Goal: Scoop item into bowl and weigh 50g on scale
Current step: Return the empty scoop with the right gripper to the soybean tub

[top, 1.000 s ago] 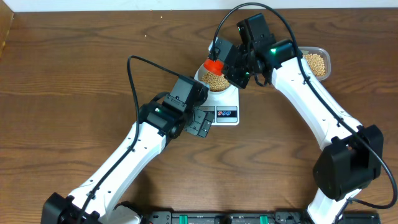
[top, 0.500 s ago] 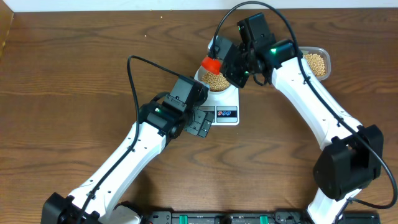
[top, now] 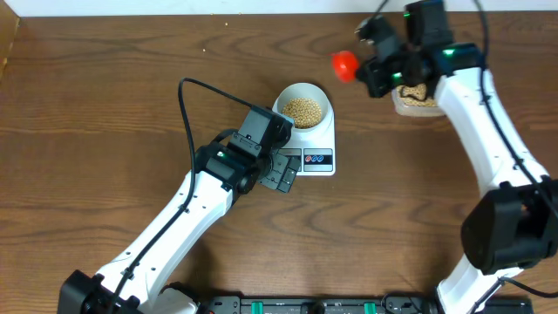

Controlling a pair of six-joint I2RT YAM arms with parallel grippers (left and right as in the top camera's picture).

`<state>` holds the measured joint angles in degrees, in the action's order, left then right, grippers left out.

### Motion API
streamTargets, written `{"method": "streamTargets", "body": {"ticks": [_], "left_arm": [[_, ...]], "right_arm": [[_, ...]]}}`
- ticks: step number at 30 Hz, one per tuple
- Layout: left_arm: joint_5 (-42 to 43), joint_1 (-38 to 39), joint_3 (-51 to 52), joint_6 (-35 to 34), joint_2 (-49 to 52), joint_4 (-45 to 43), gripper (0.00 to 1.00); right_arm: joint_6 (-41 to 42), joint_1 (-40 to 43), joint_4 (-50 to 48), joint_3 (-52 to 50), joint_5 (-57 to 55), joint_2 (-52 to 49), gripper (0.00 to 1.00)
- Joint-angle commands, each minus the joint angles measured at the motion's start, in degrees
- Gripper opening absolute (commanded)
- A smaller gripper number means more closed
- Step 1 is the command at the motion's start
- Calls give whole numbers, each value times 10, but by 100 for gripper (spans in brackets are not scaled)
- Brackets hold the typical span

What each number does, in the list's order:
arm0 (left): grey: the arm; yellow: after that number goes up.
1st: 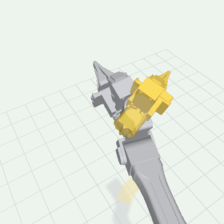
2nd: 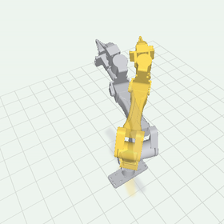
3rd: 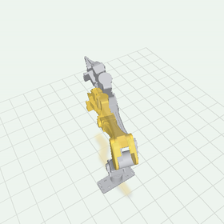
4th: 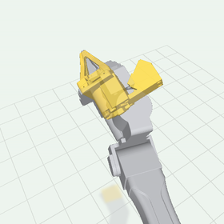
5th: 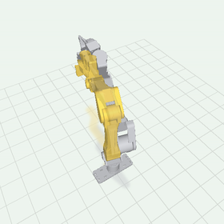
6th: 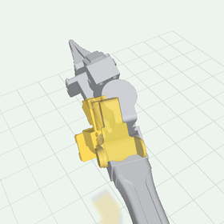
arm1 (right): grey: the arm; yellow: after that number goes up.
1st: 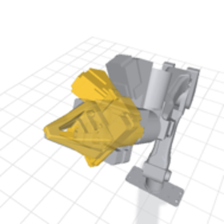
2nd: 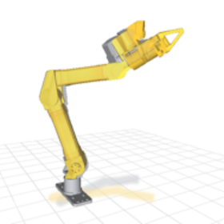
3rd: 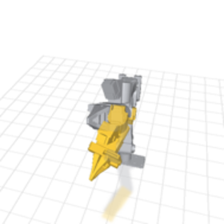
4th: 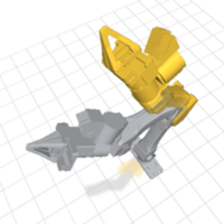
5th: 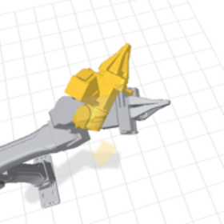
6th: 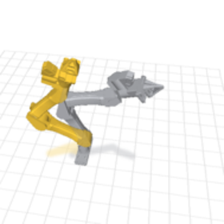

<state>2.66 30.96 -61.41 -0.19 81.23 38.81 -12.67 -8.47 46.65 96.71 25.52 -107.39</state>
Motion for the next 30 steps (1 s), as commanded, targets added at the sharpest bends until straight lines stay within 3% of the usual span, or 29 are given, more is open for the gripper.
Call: {"method": "streamTargets", "body": {"ticks": [1, 13, 30], "left_arm": [[-1, -2, 3, -3, 5, 2, 96], [-1, -2, 3, -3, 5, 2, 96], [-1, -2, 3, -3, 5, 2, 96]], "right_arm": [[52, 33, 24, 12, -7, 19, 1], [123, 89, 93, 12, -232, 19, 1], [150, 97, 101, 10, -247, 6, 1]]}}
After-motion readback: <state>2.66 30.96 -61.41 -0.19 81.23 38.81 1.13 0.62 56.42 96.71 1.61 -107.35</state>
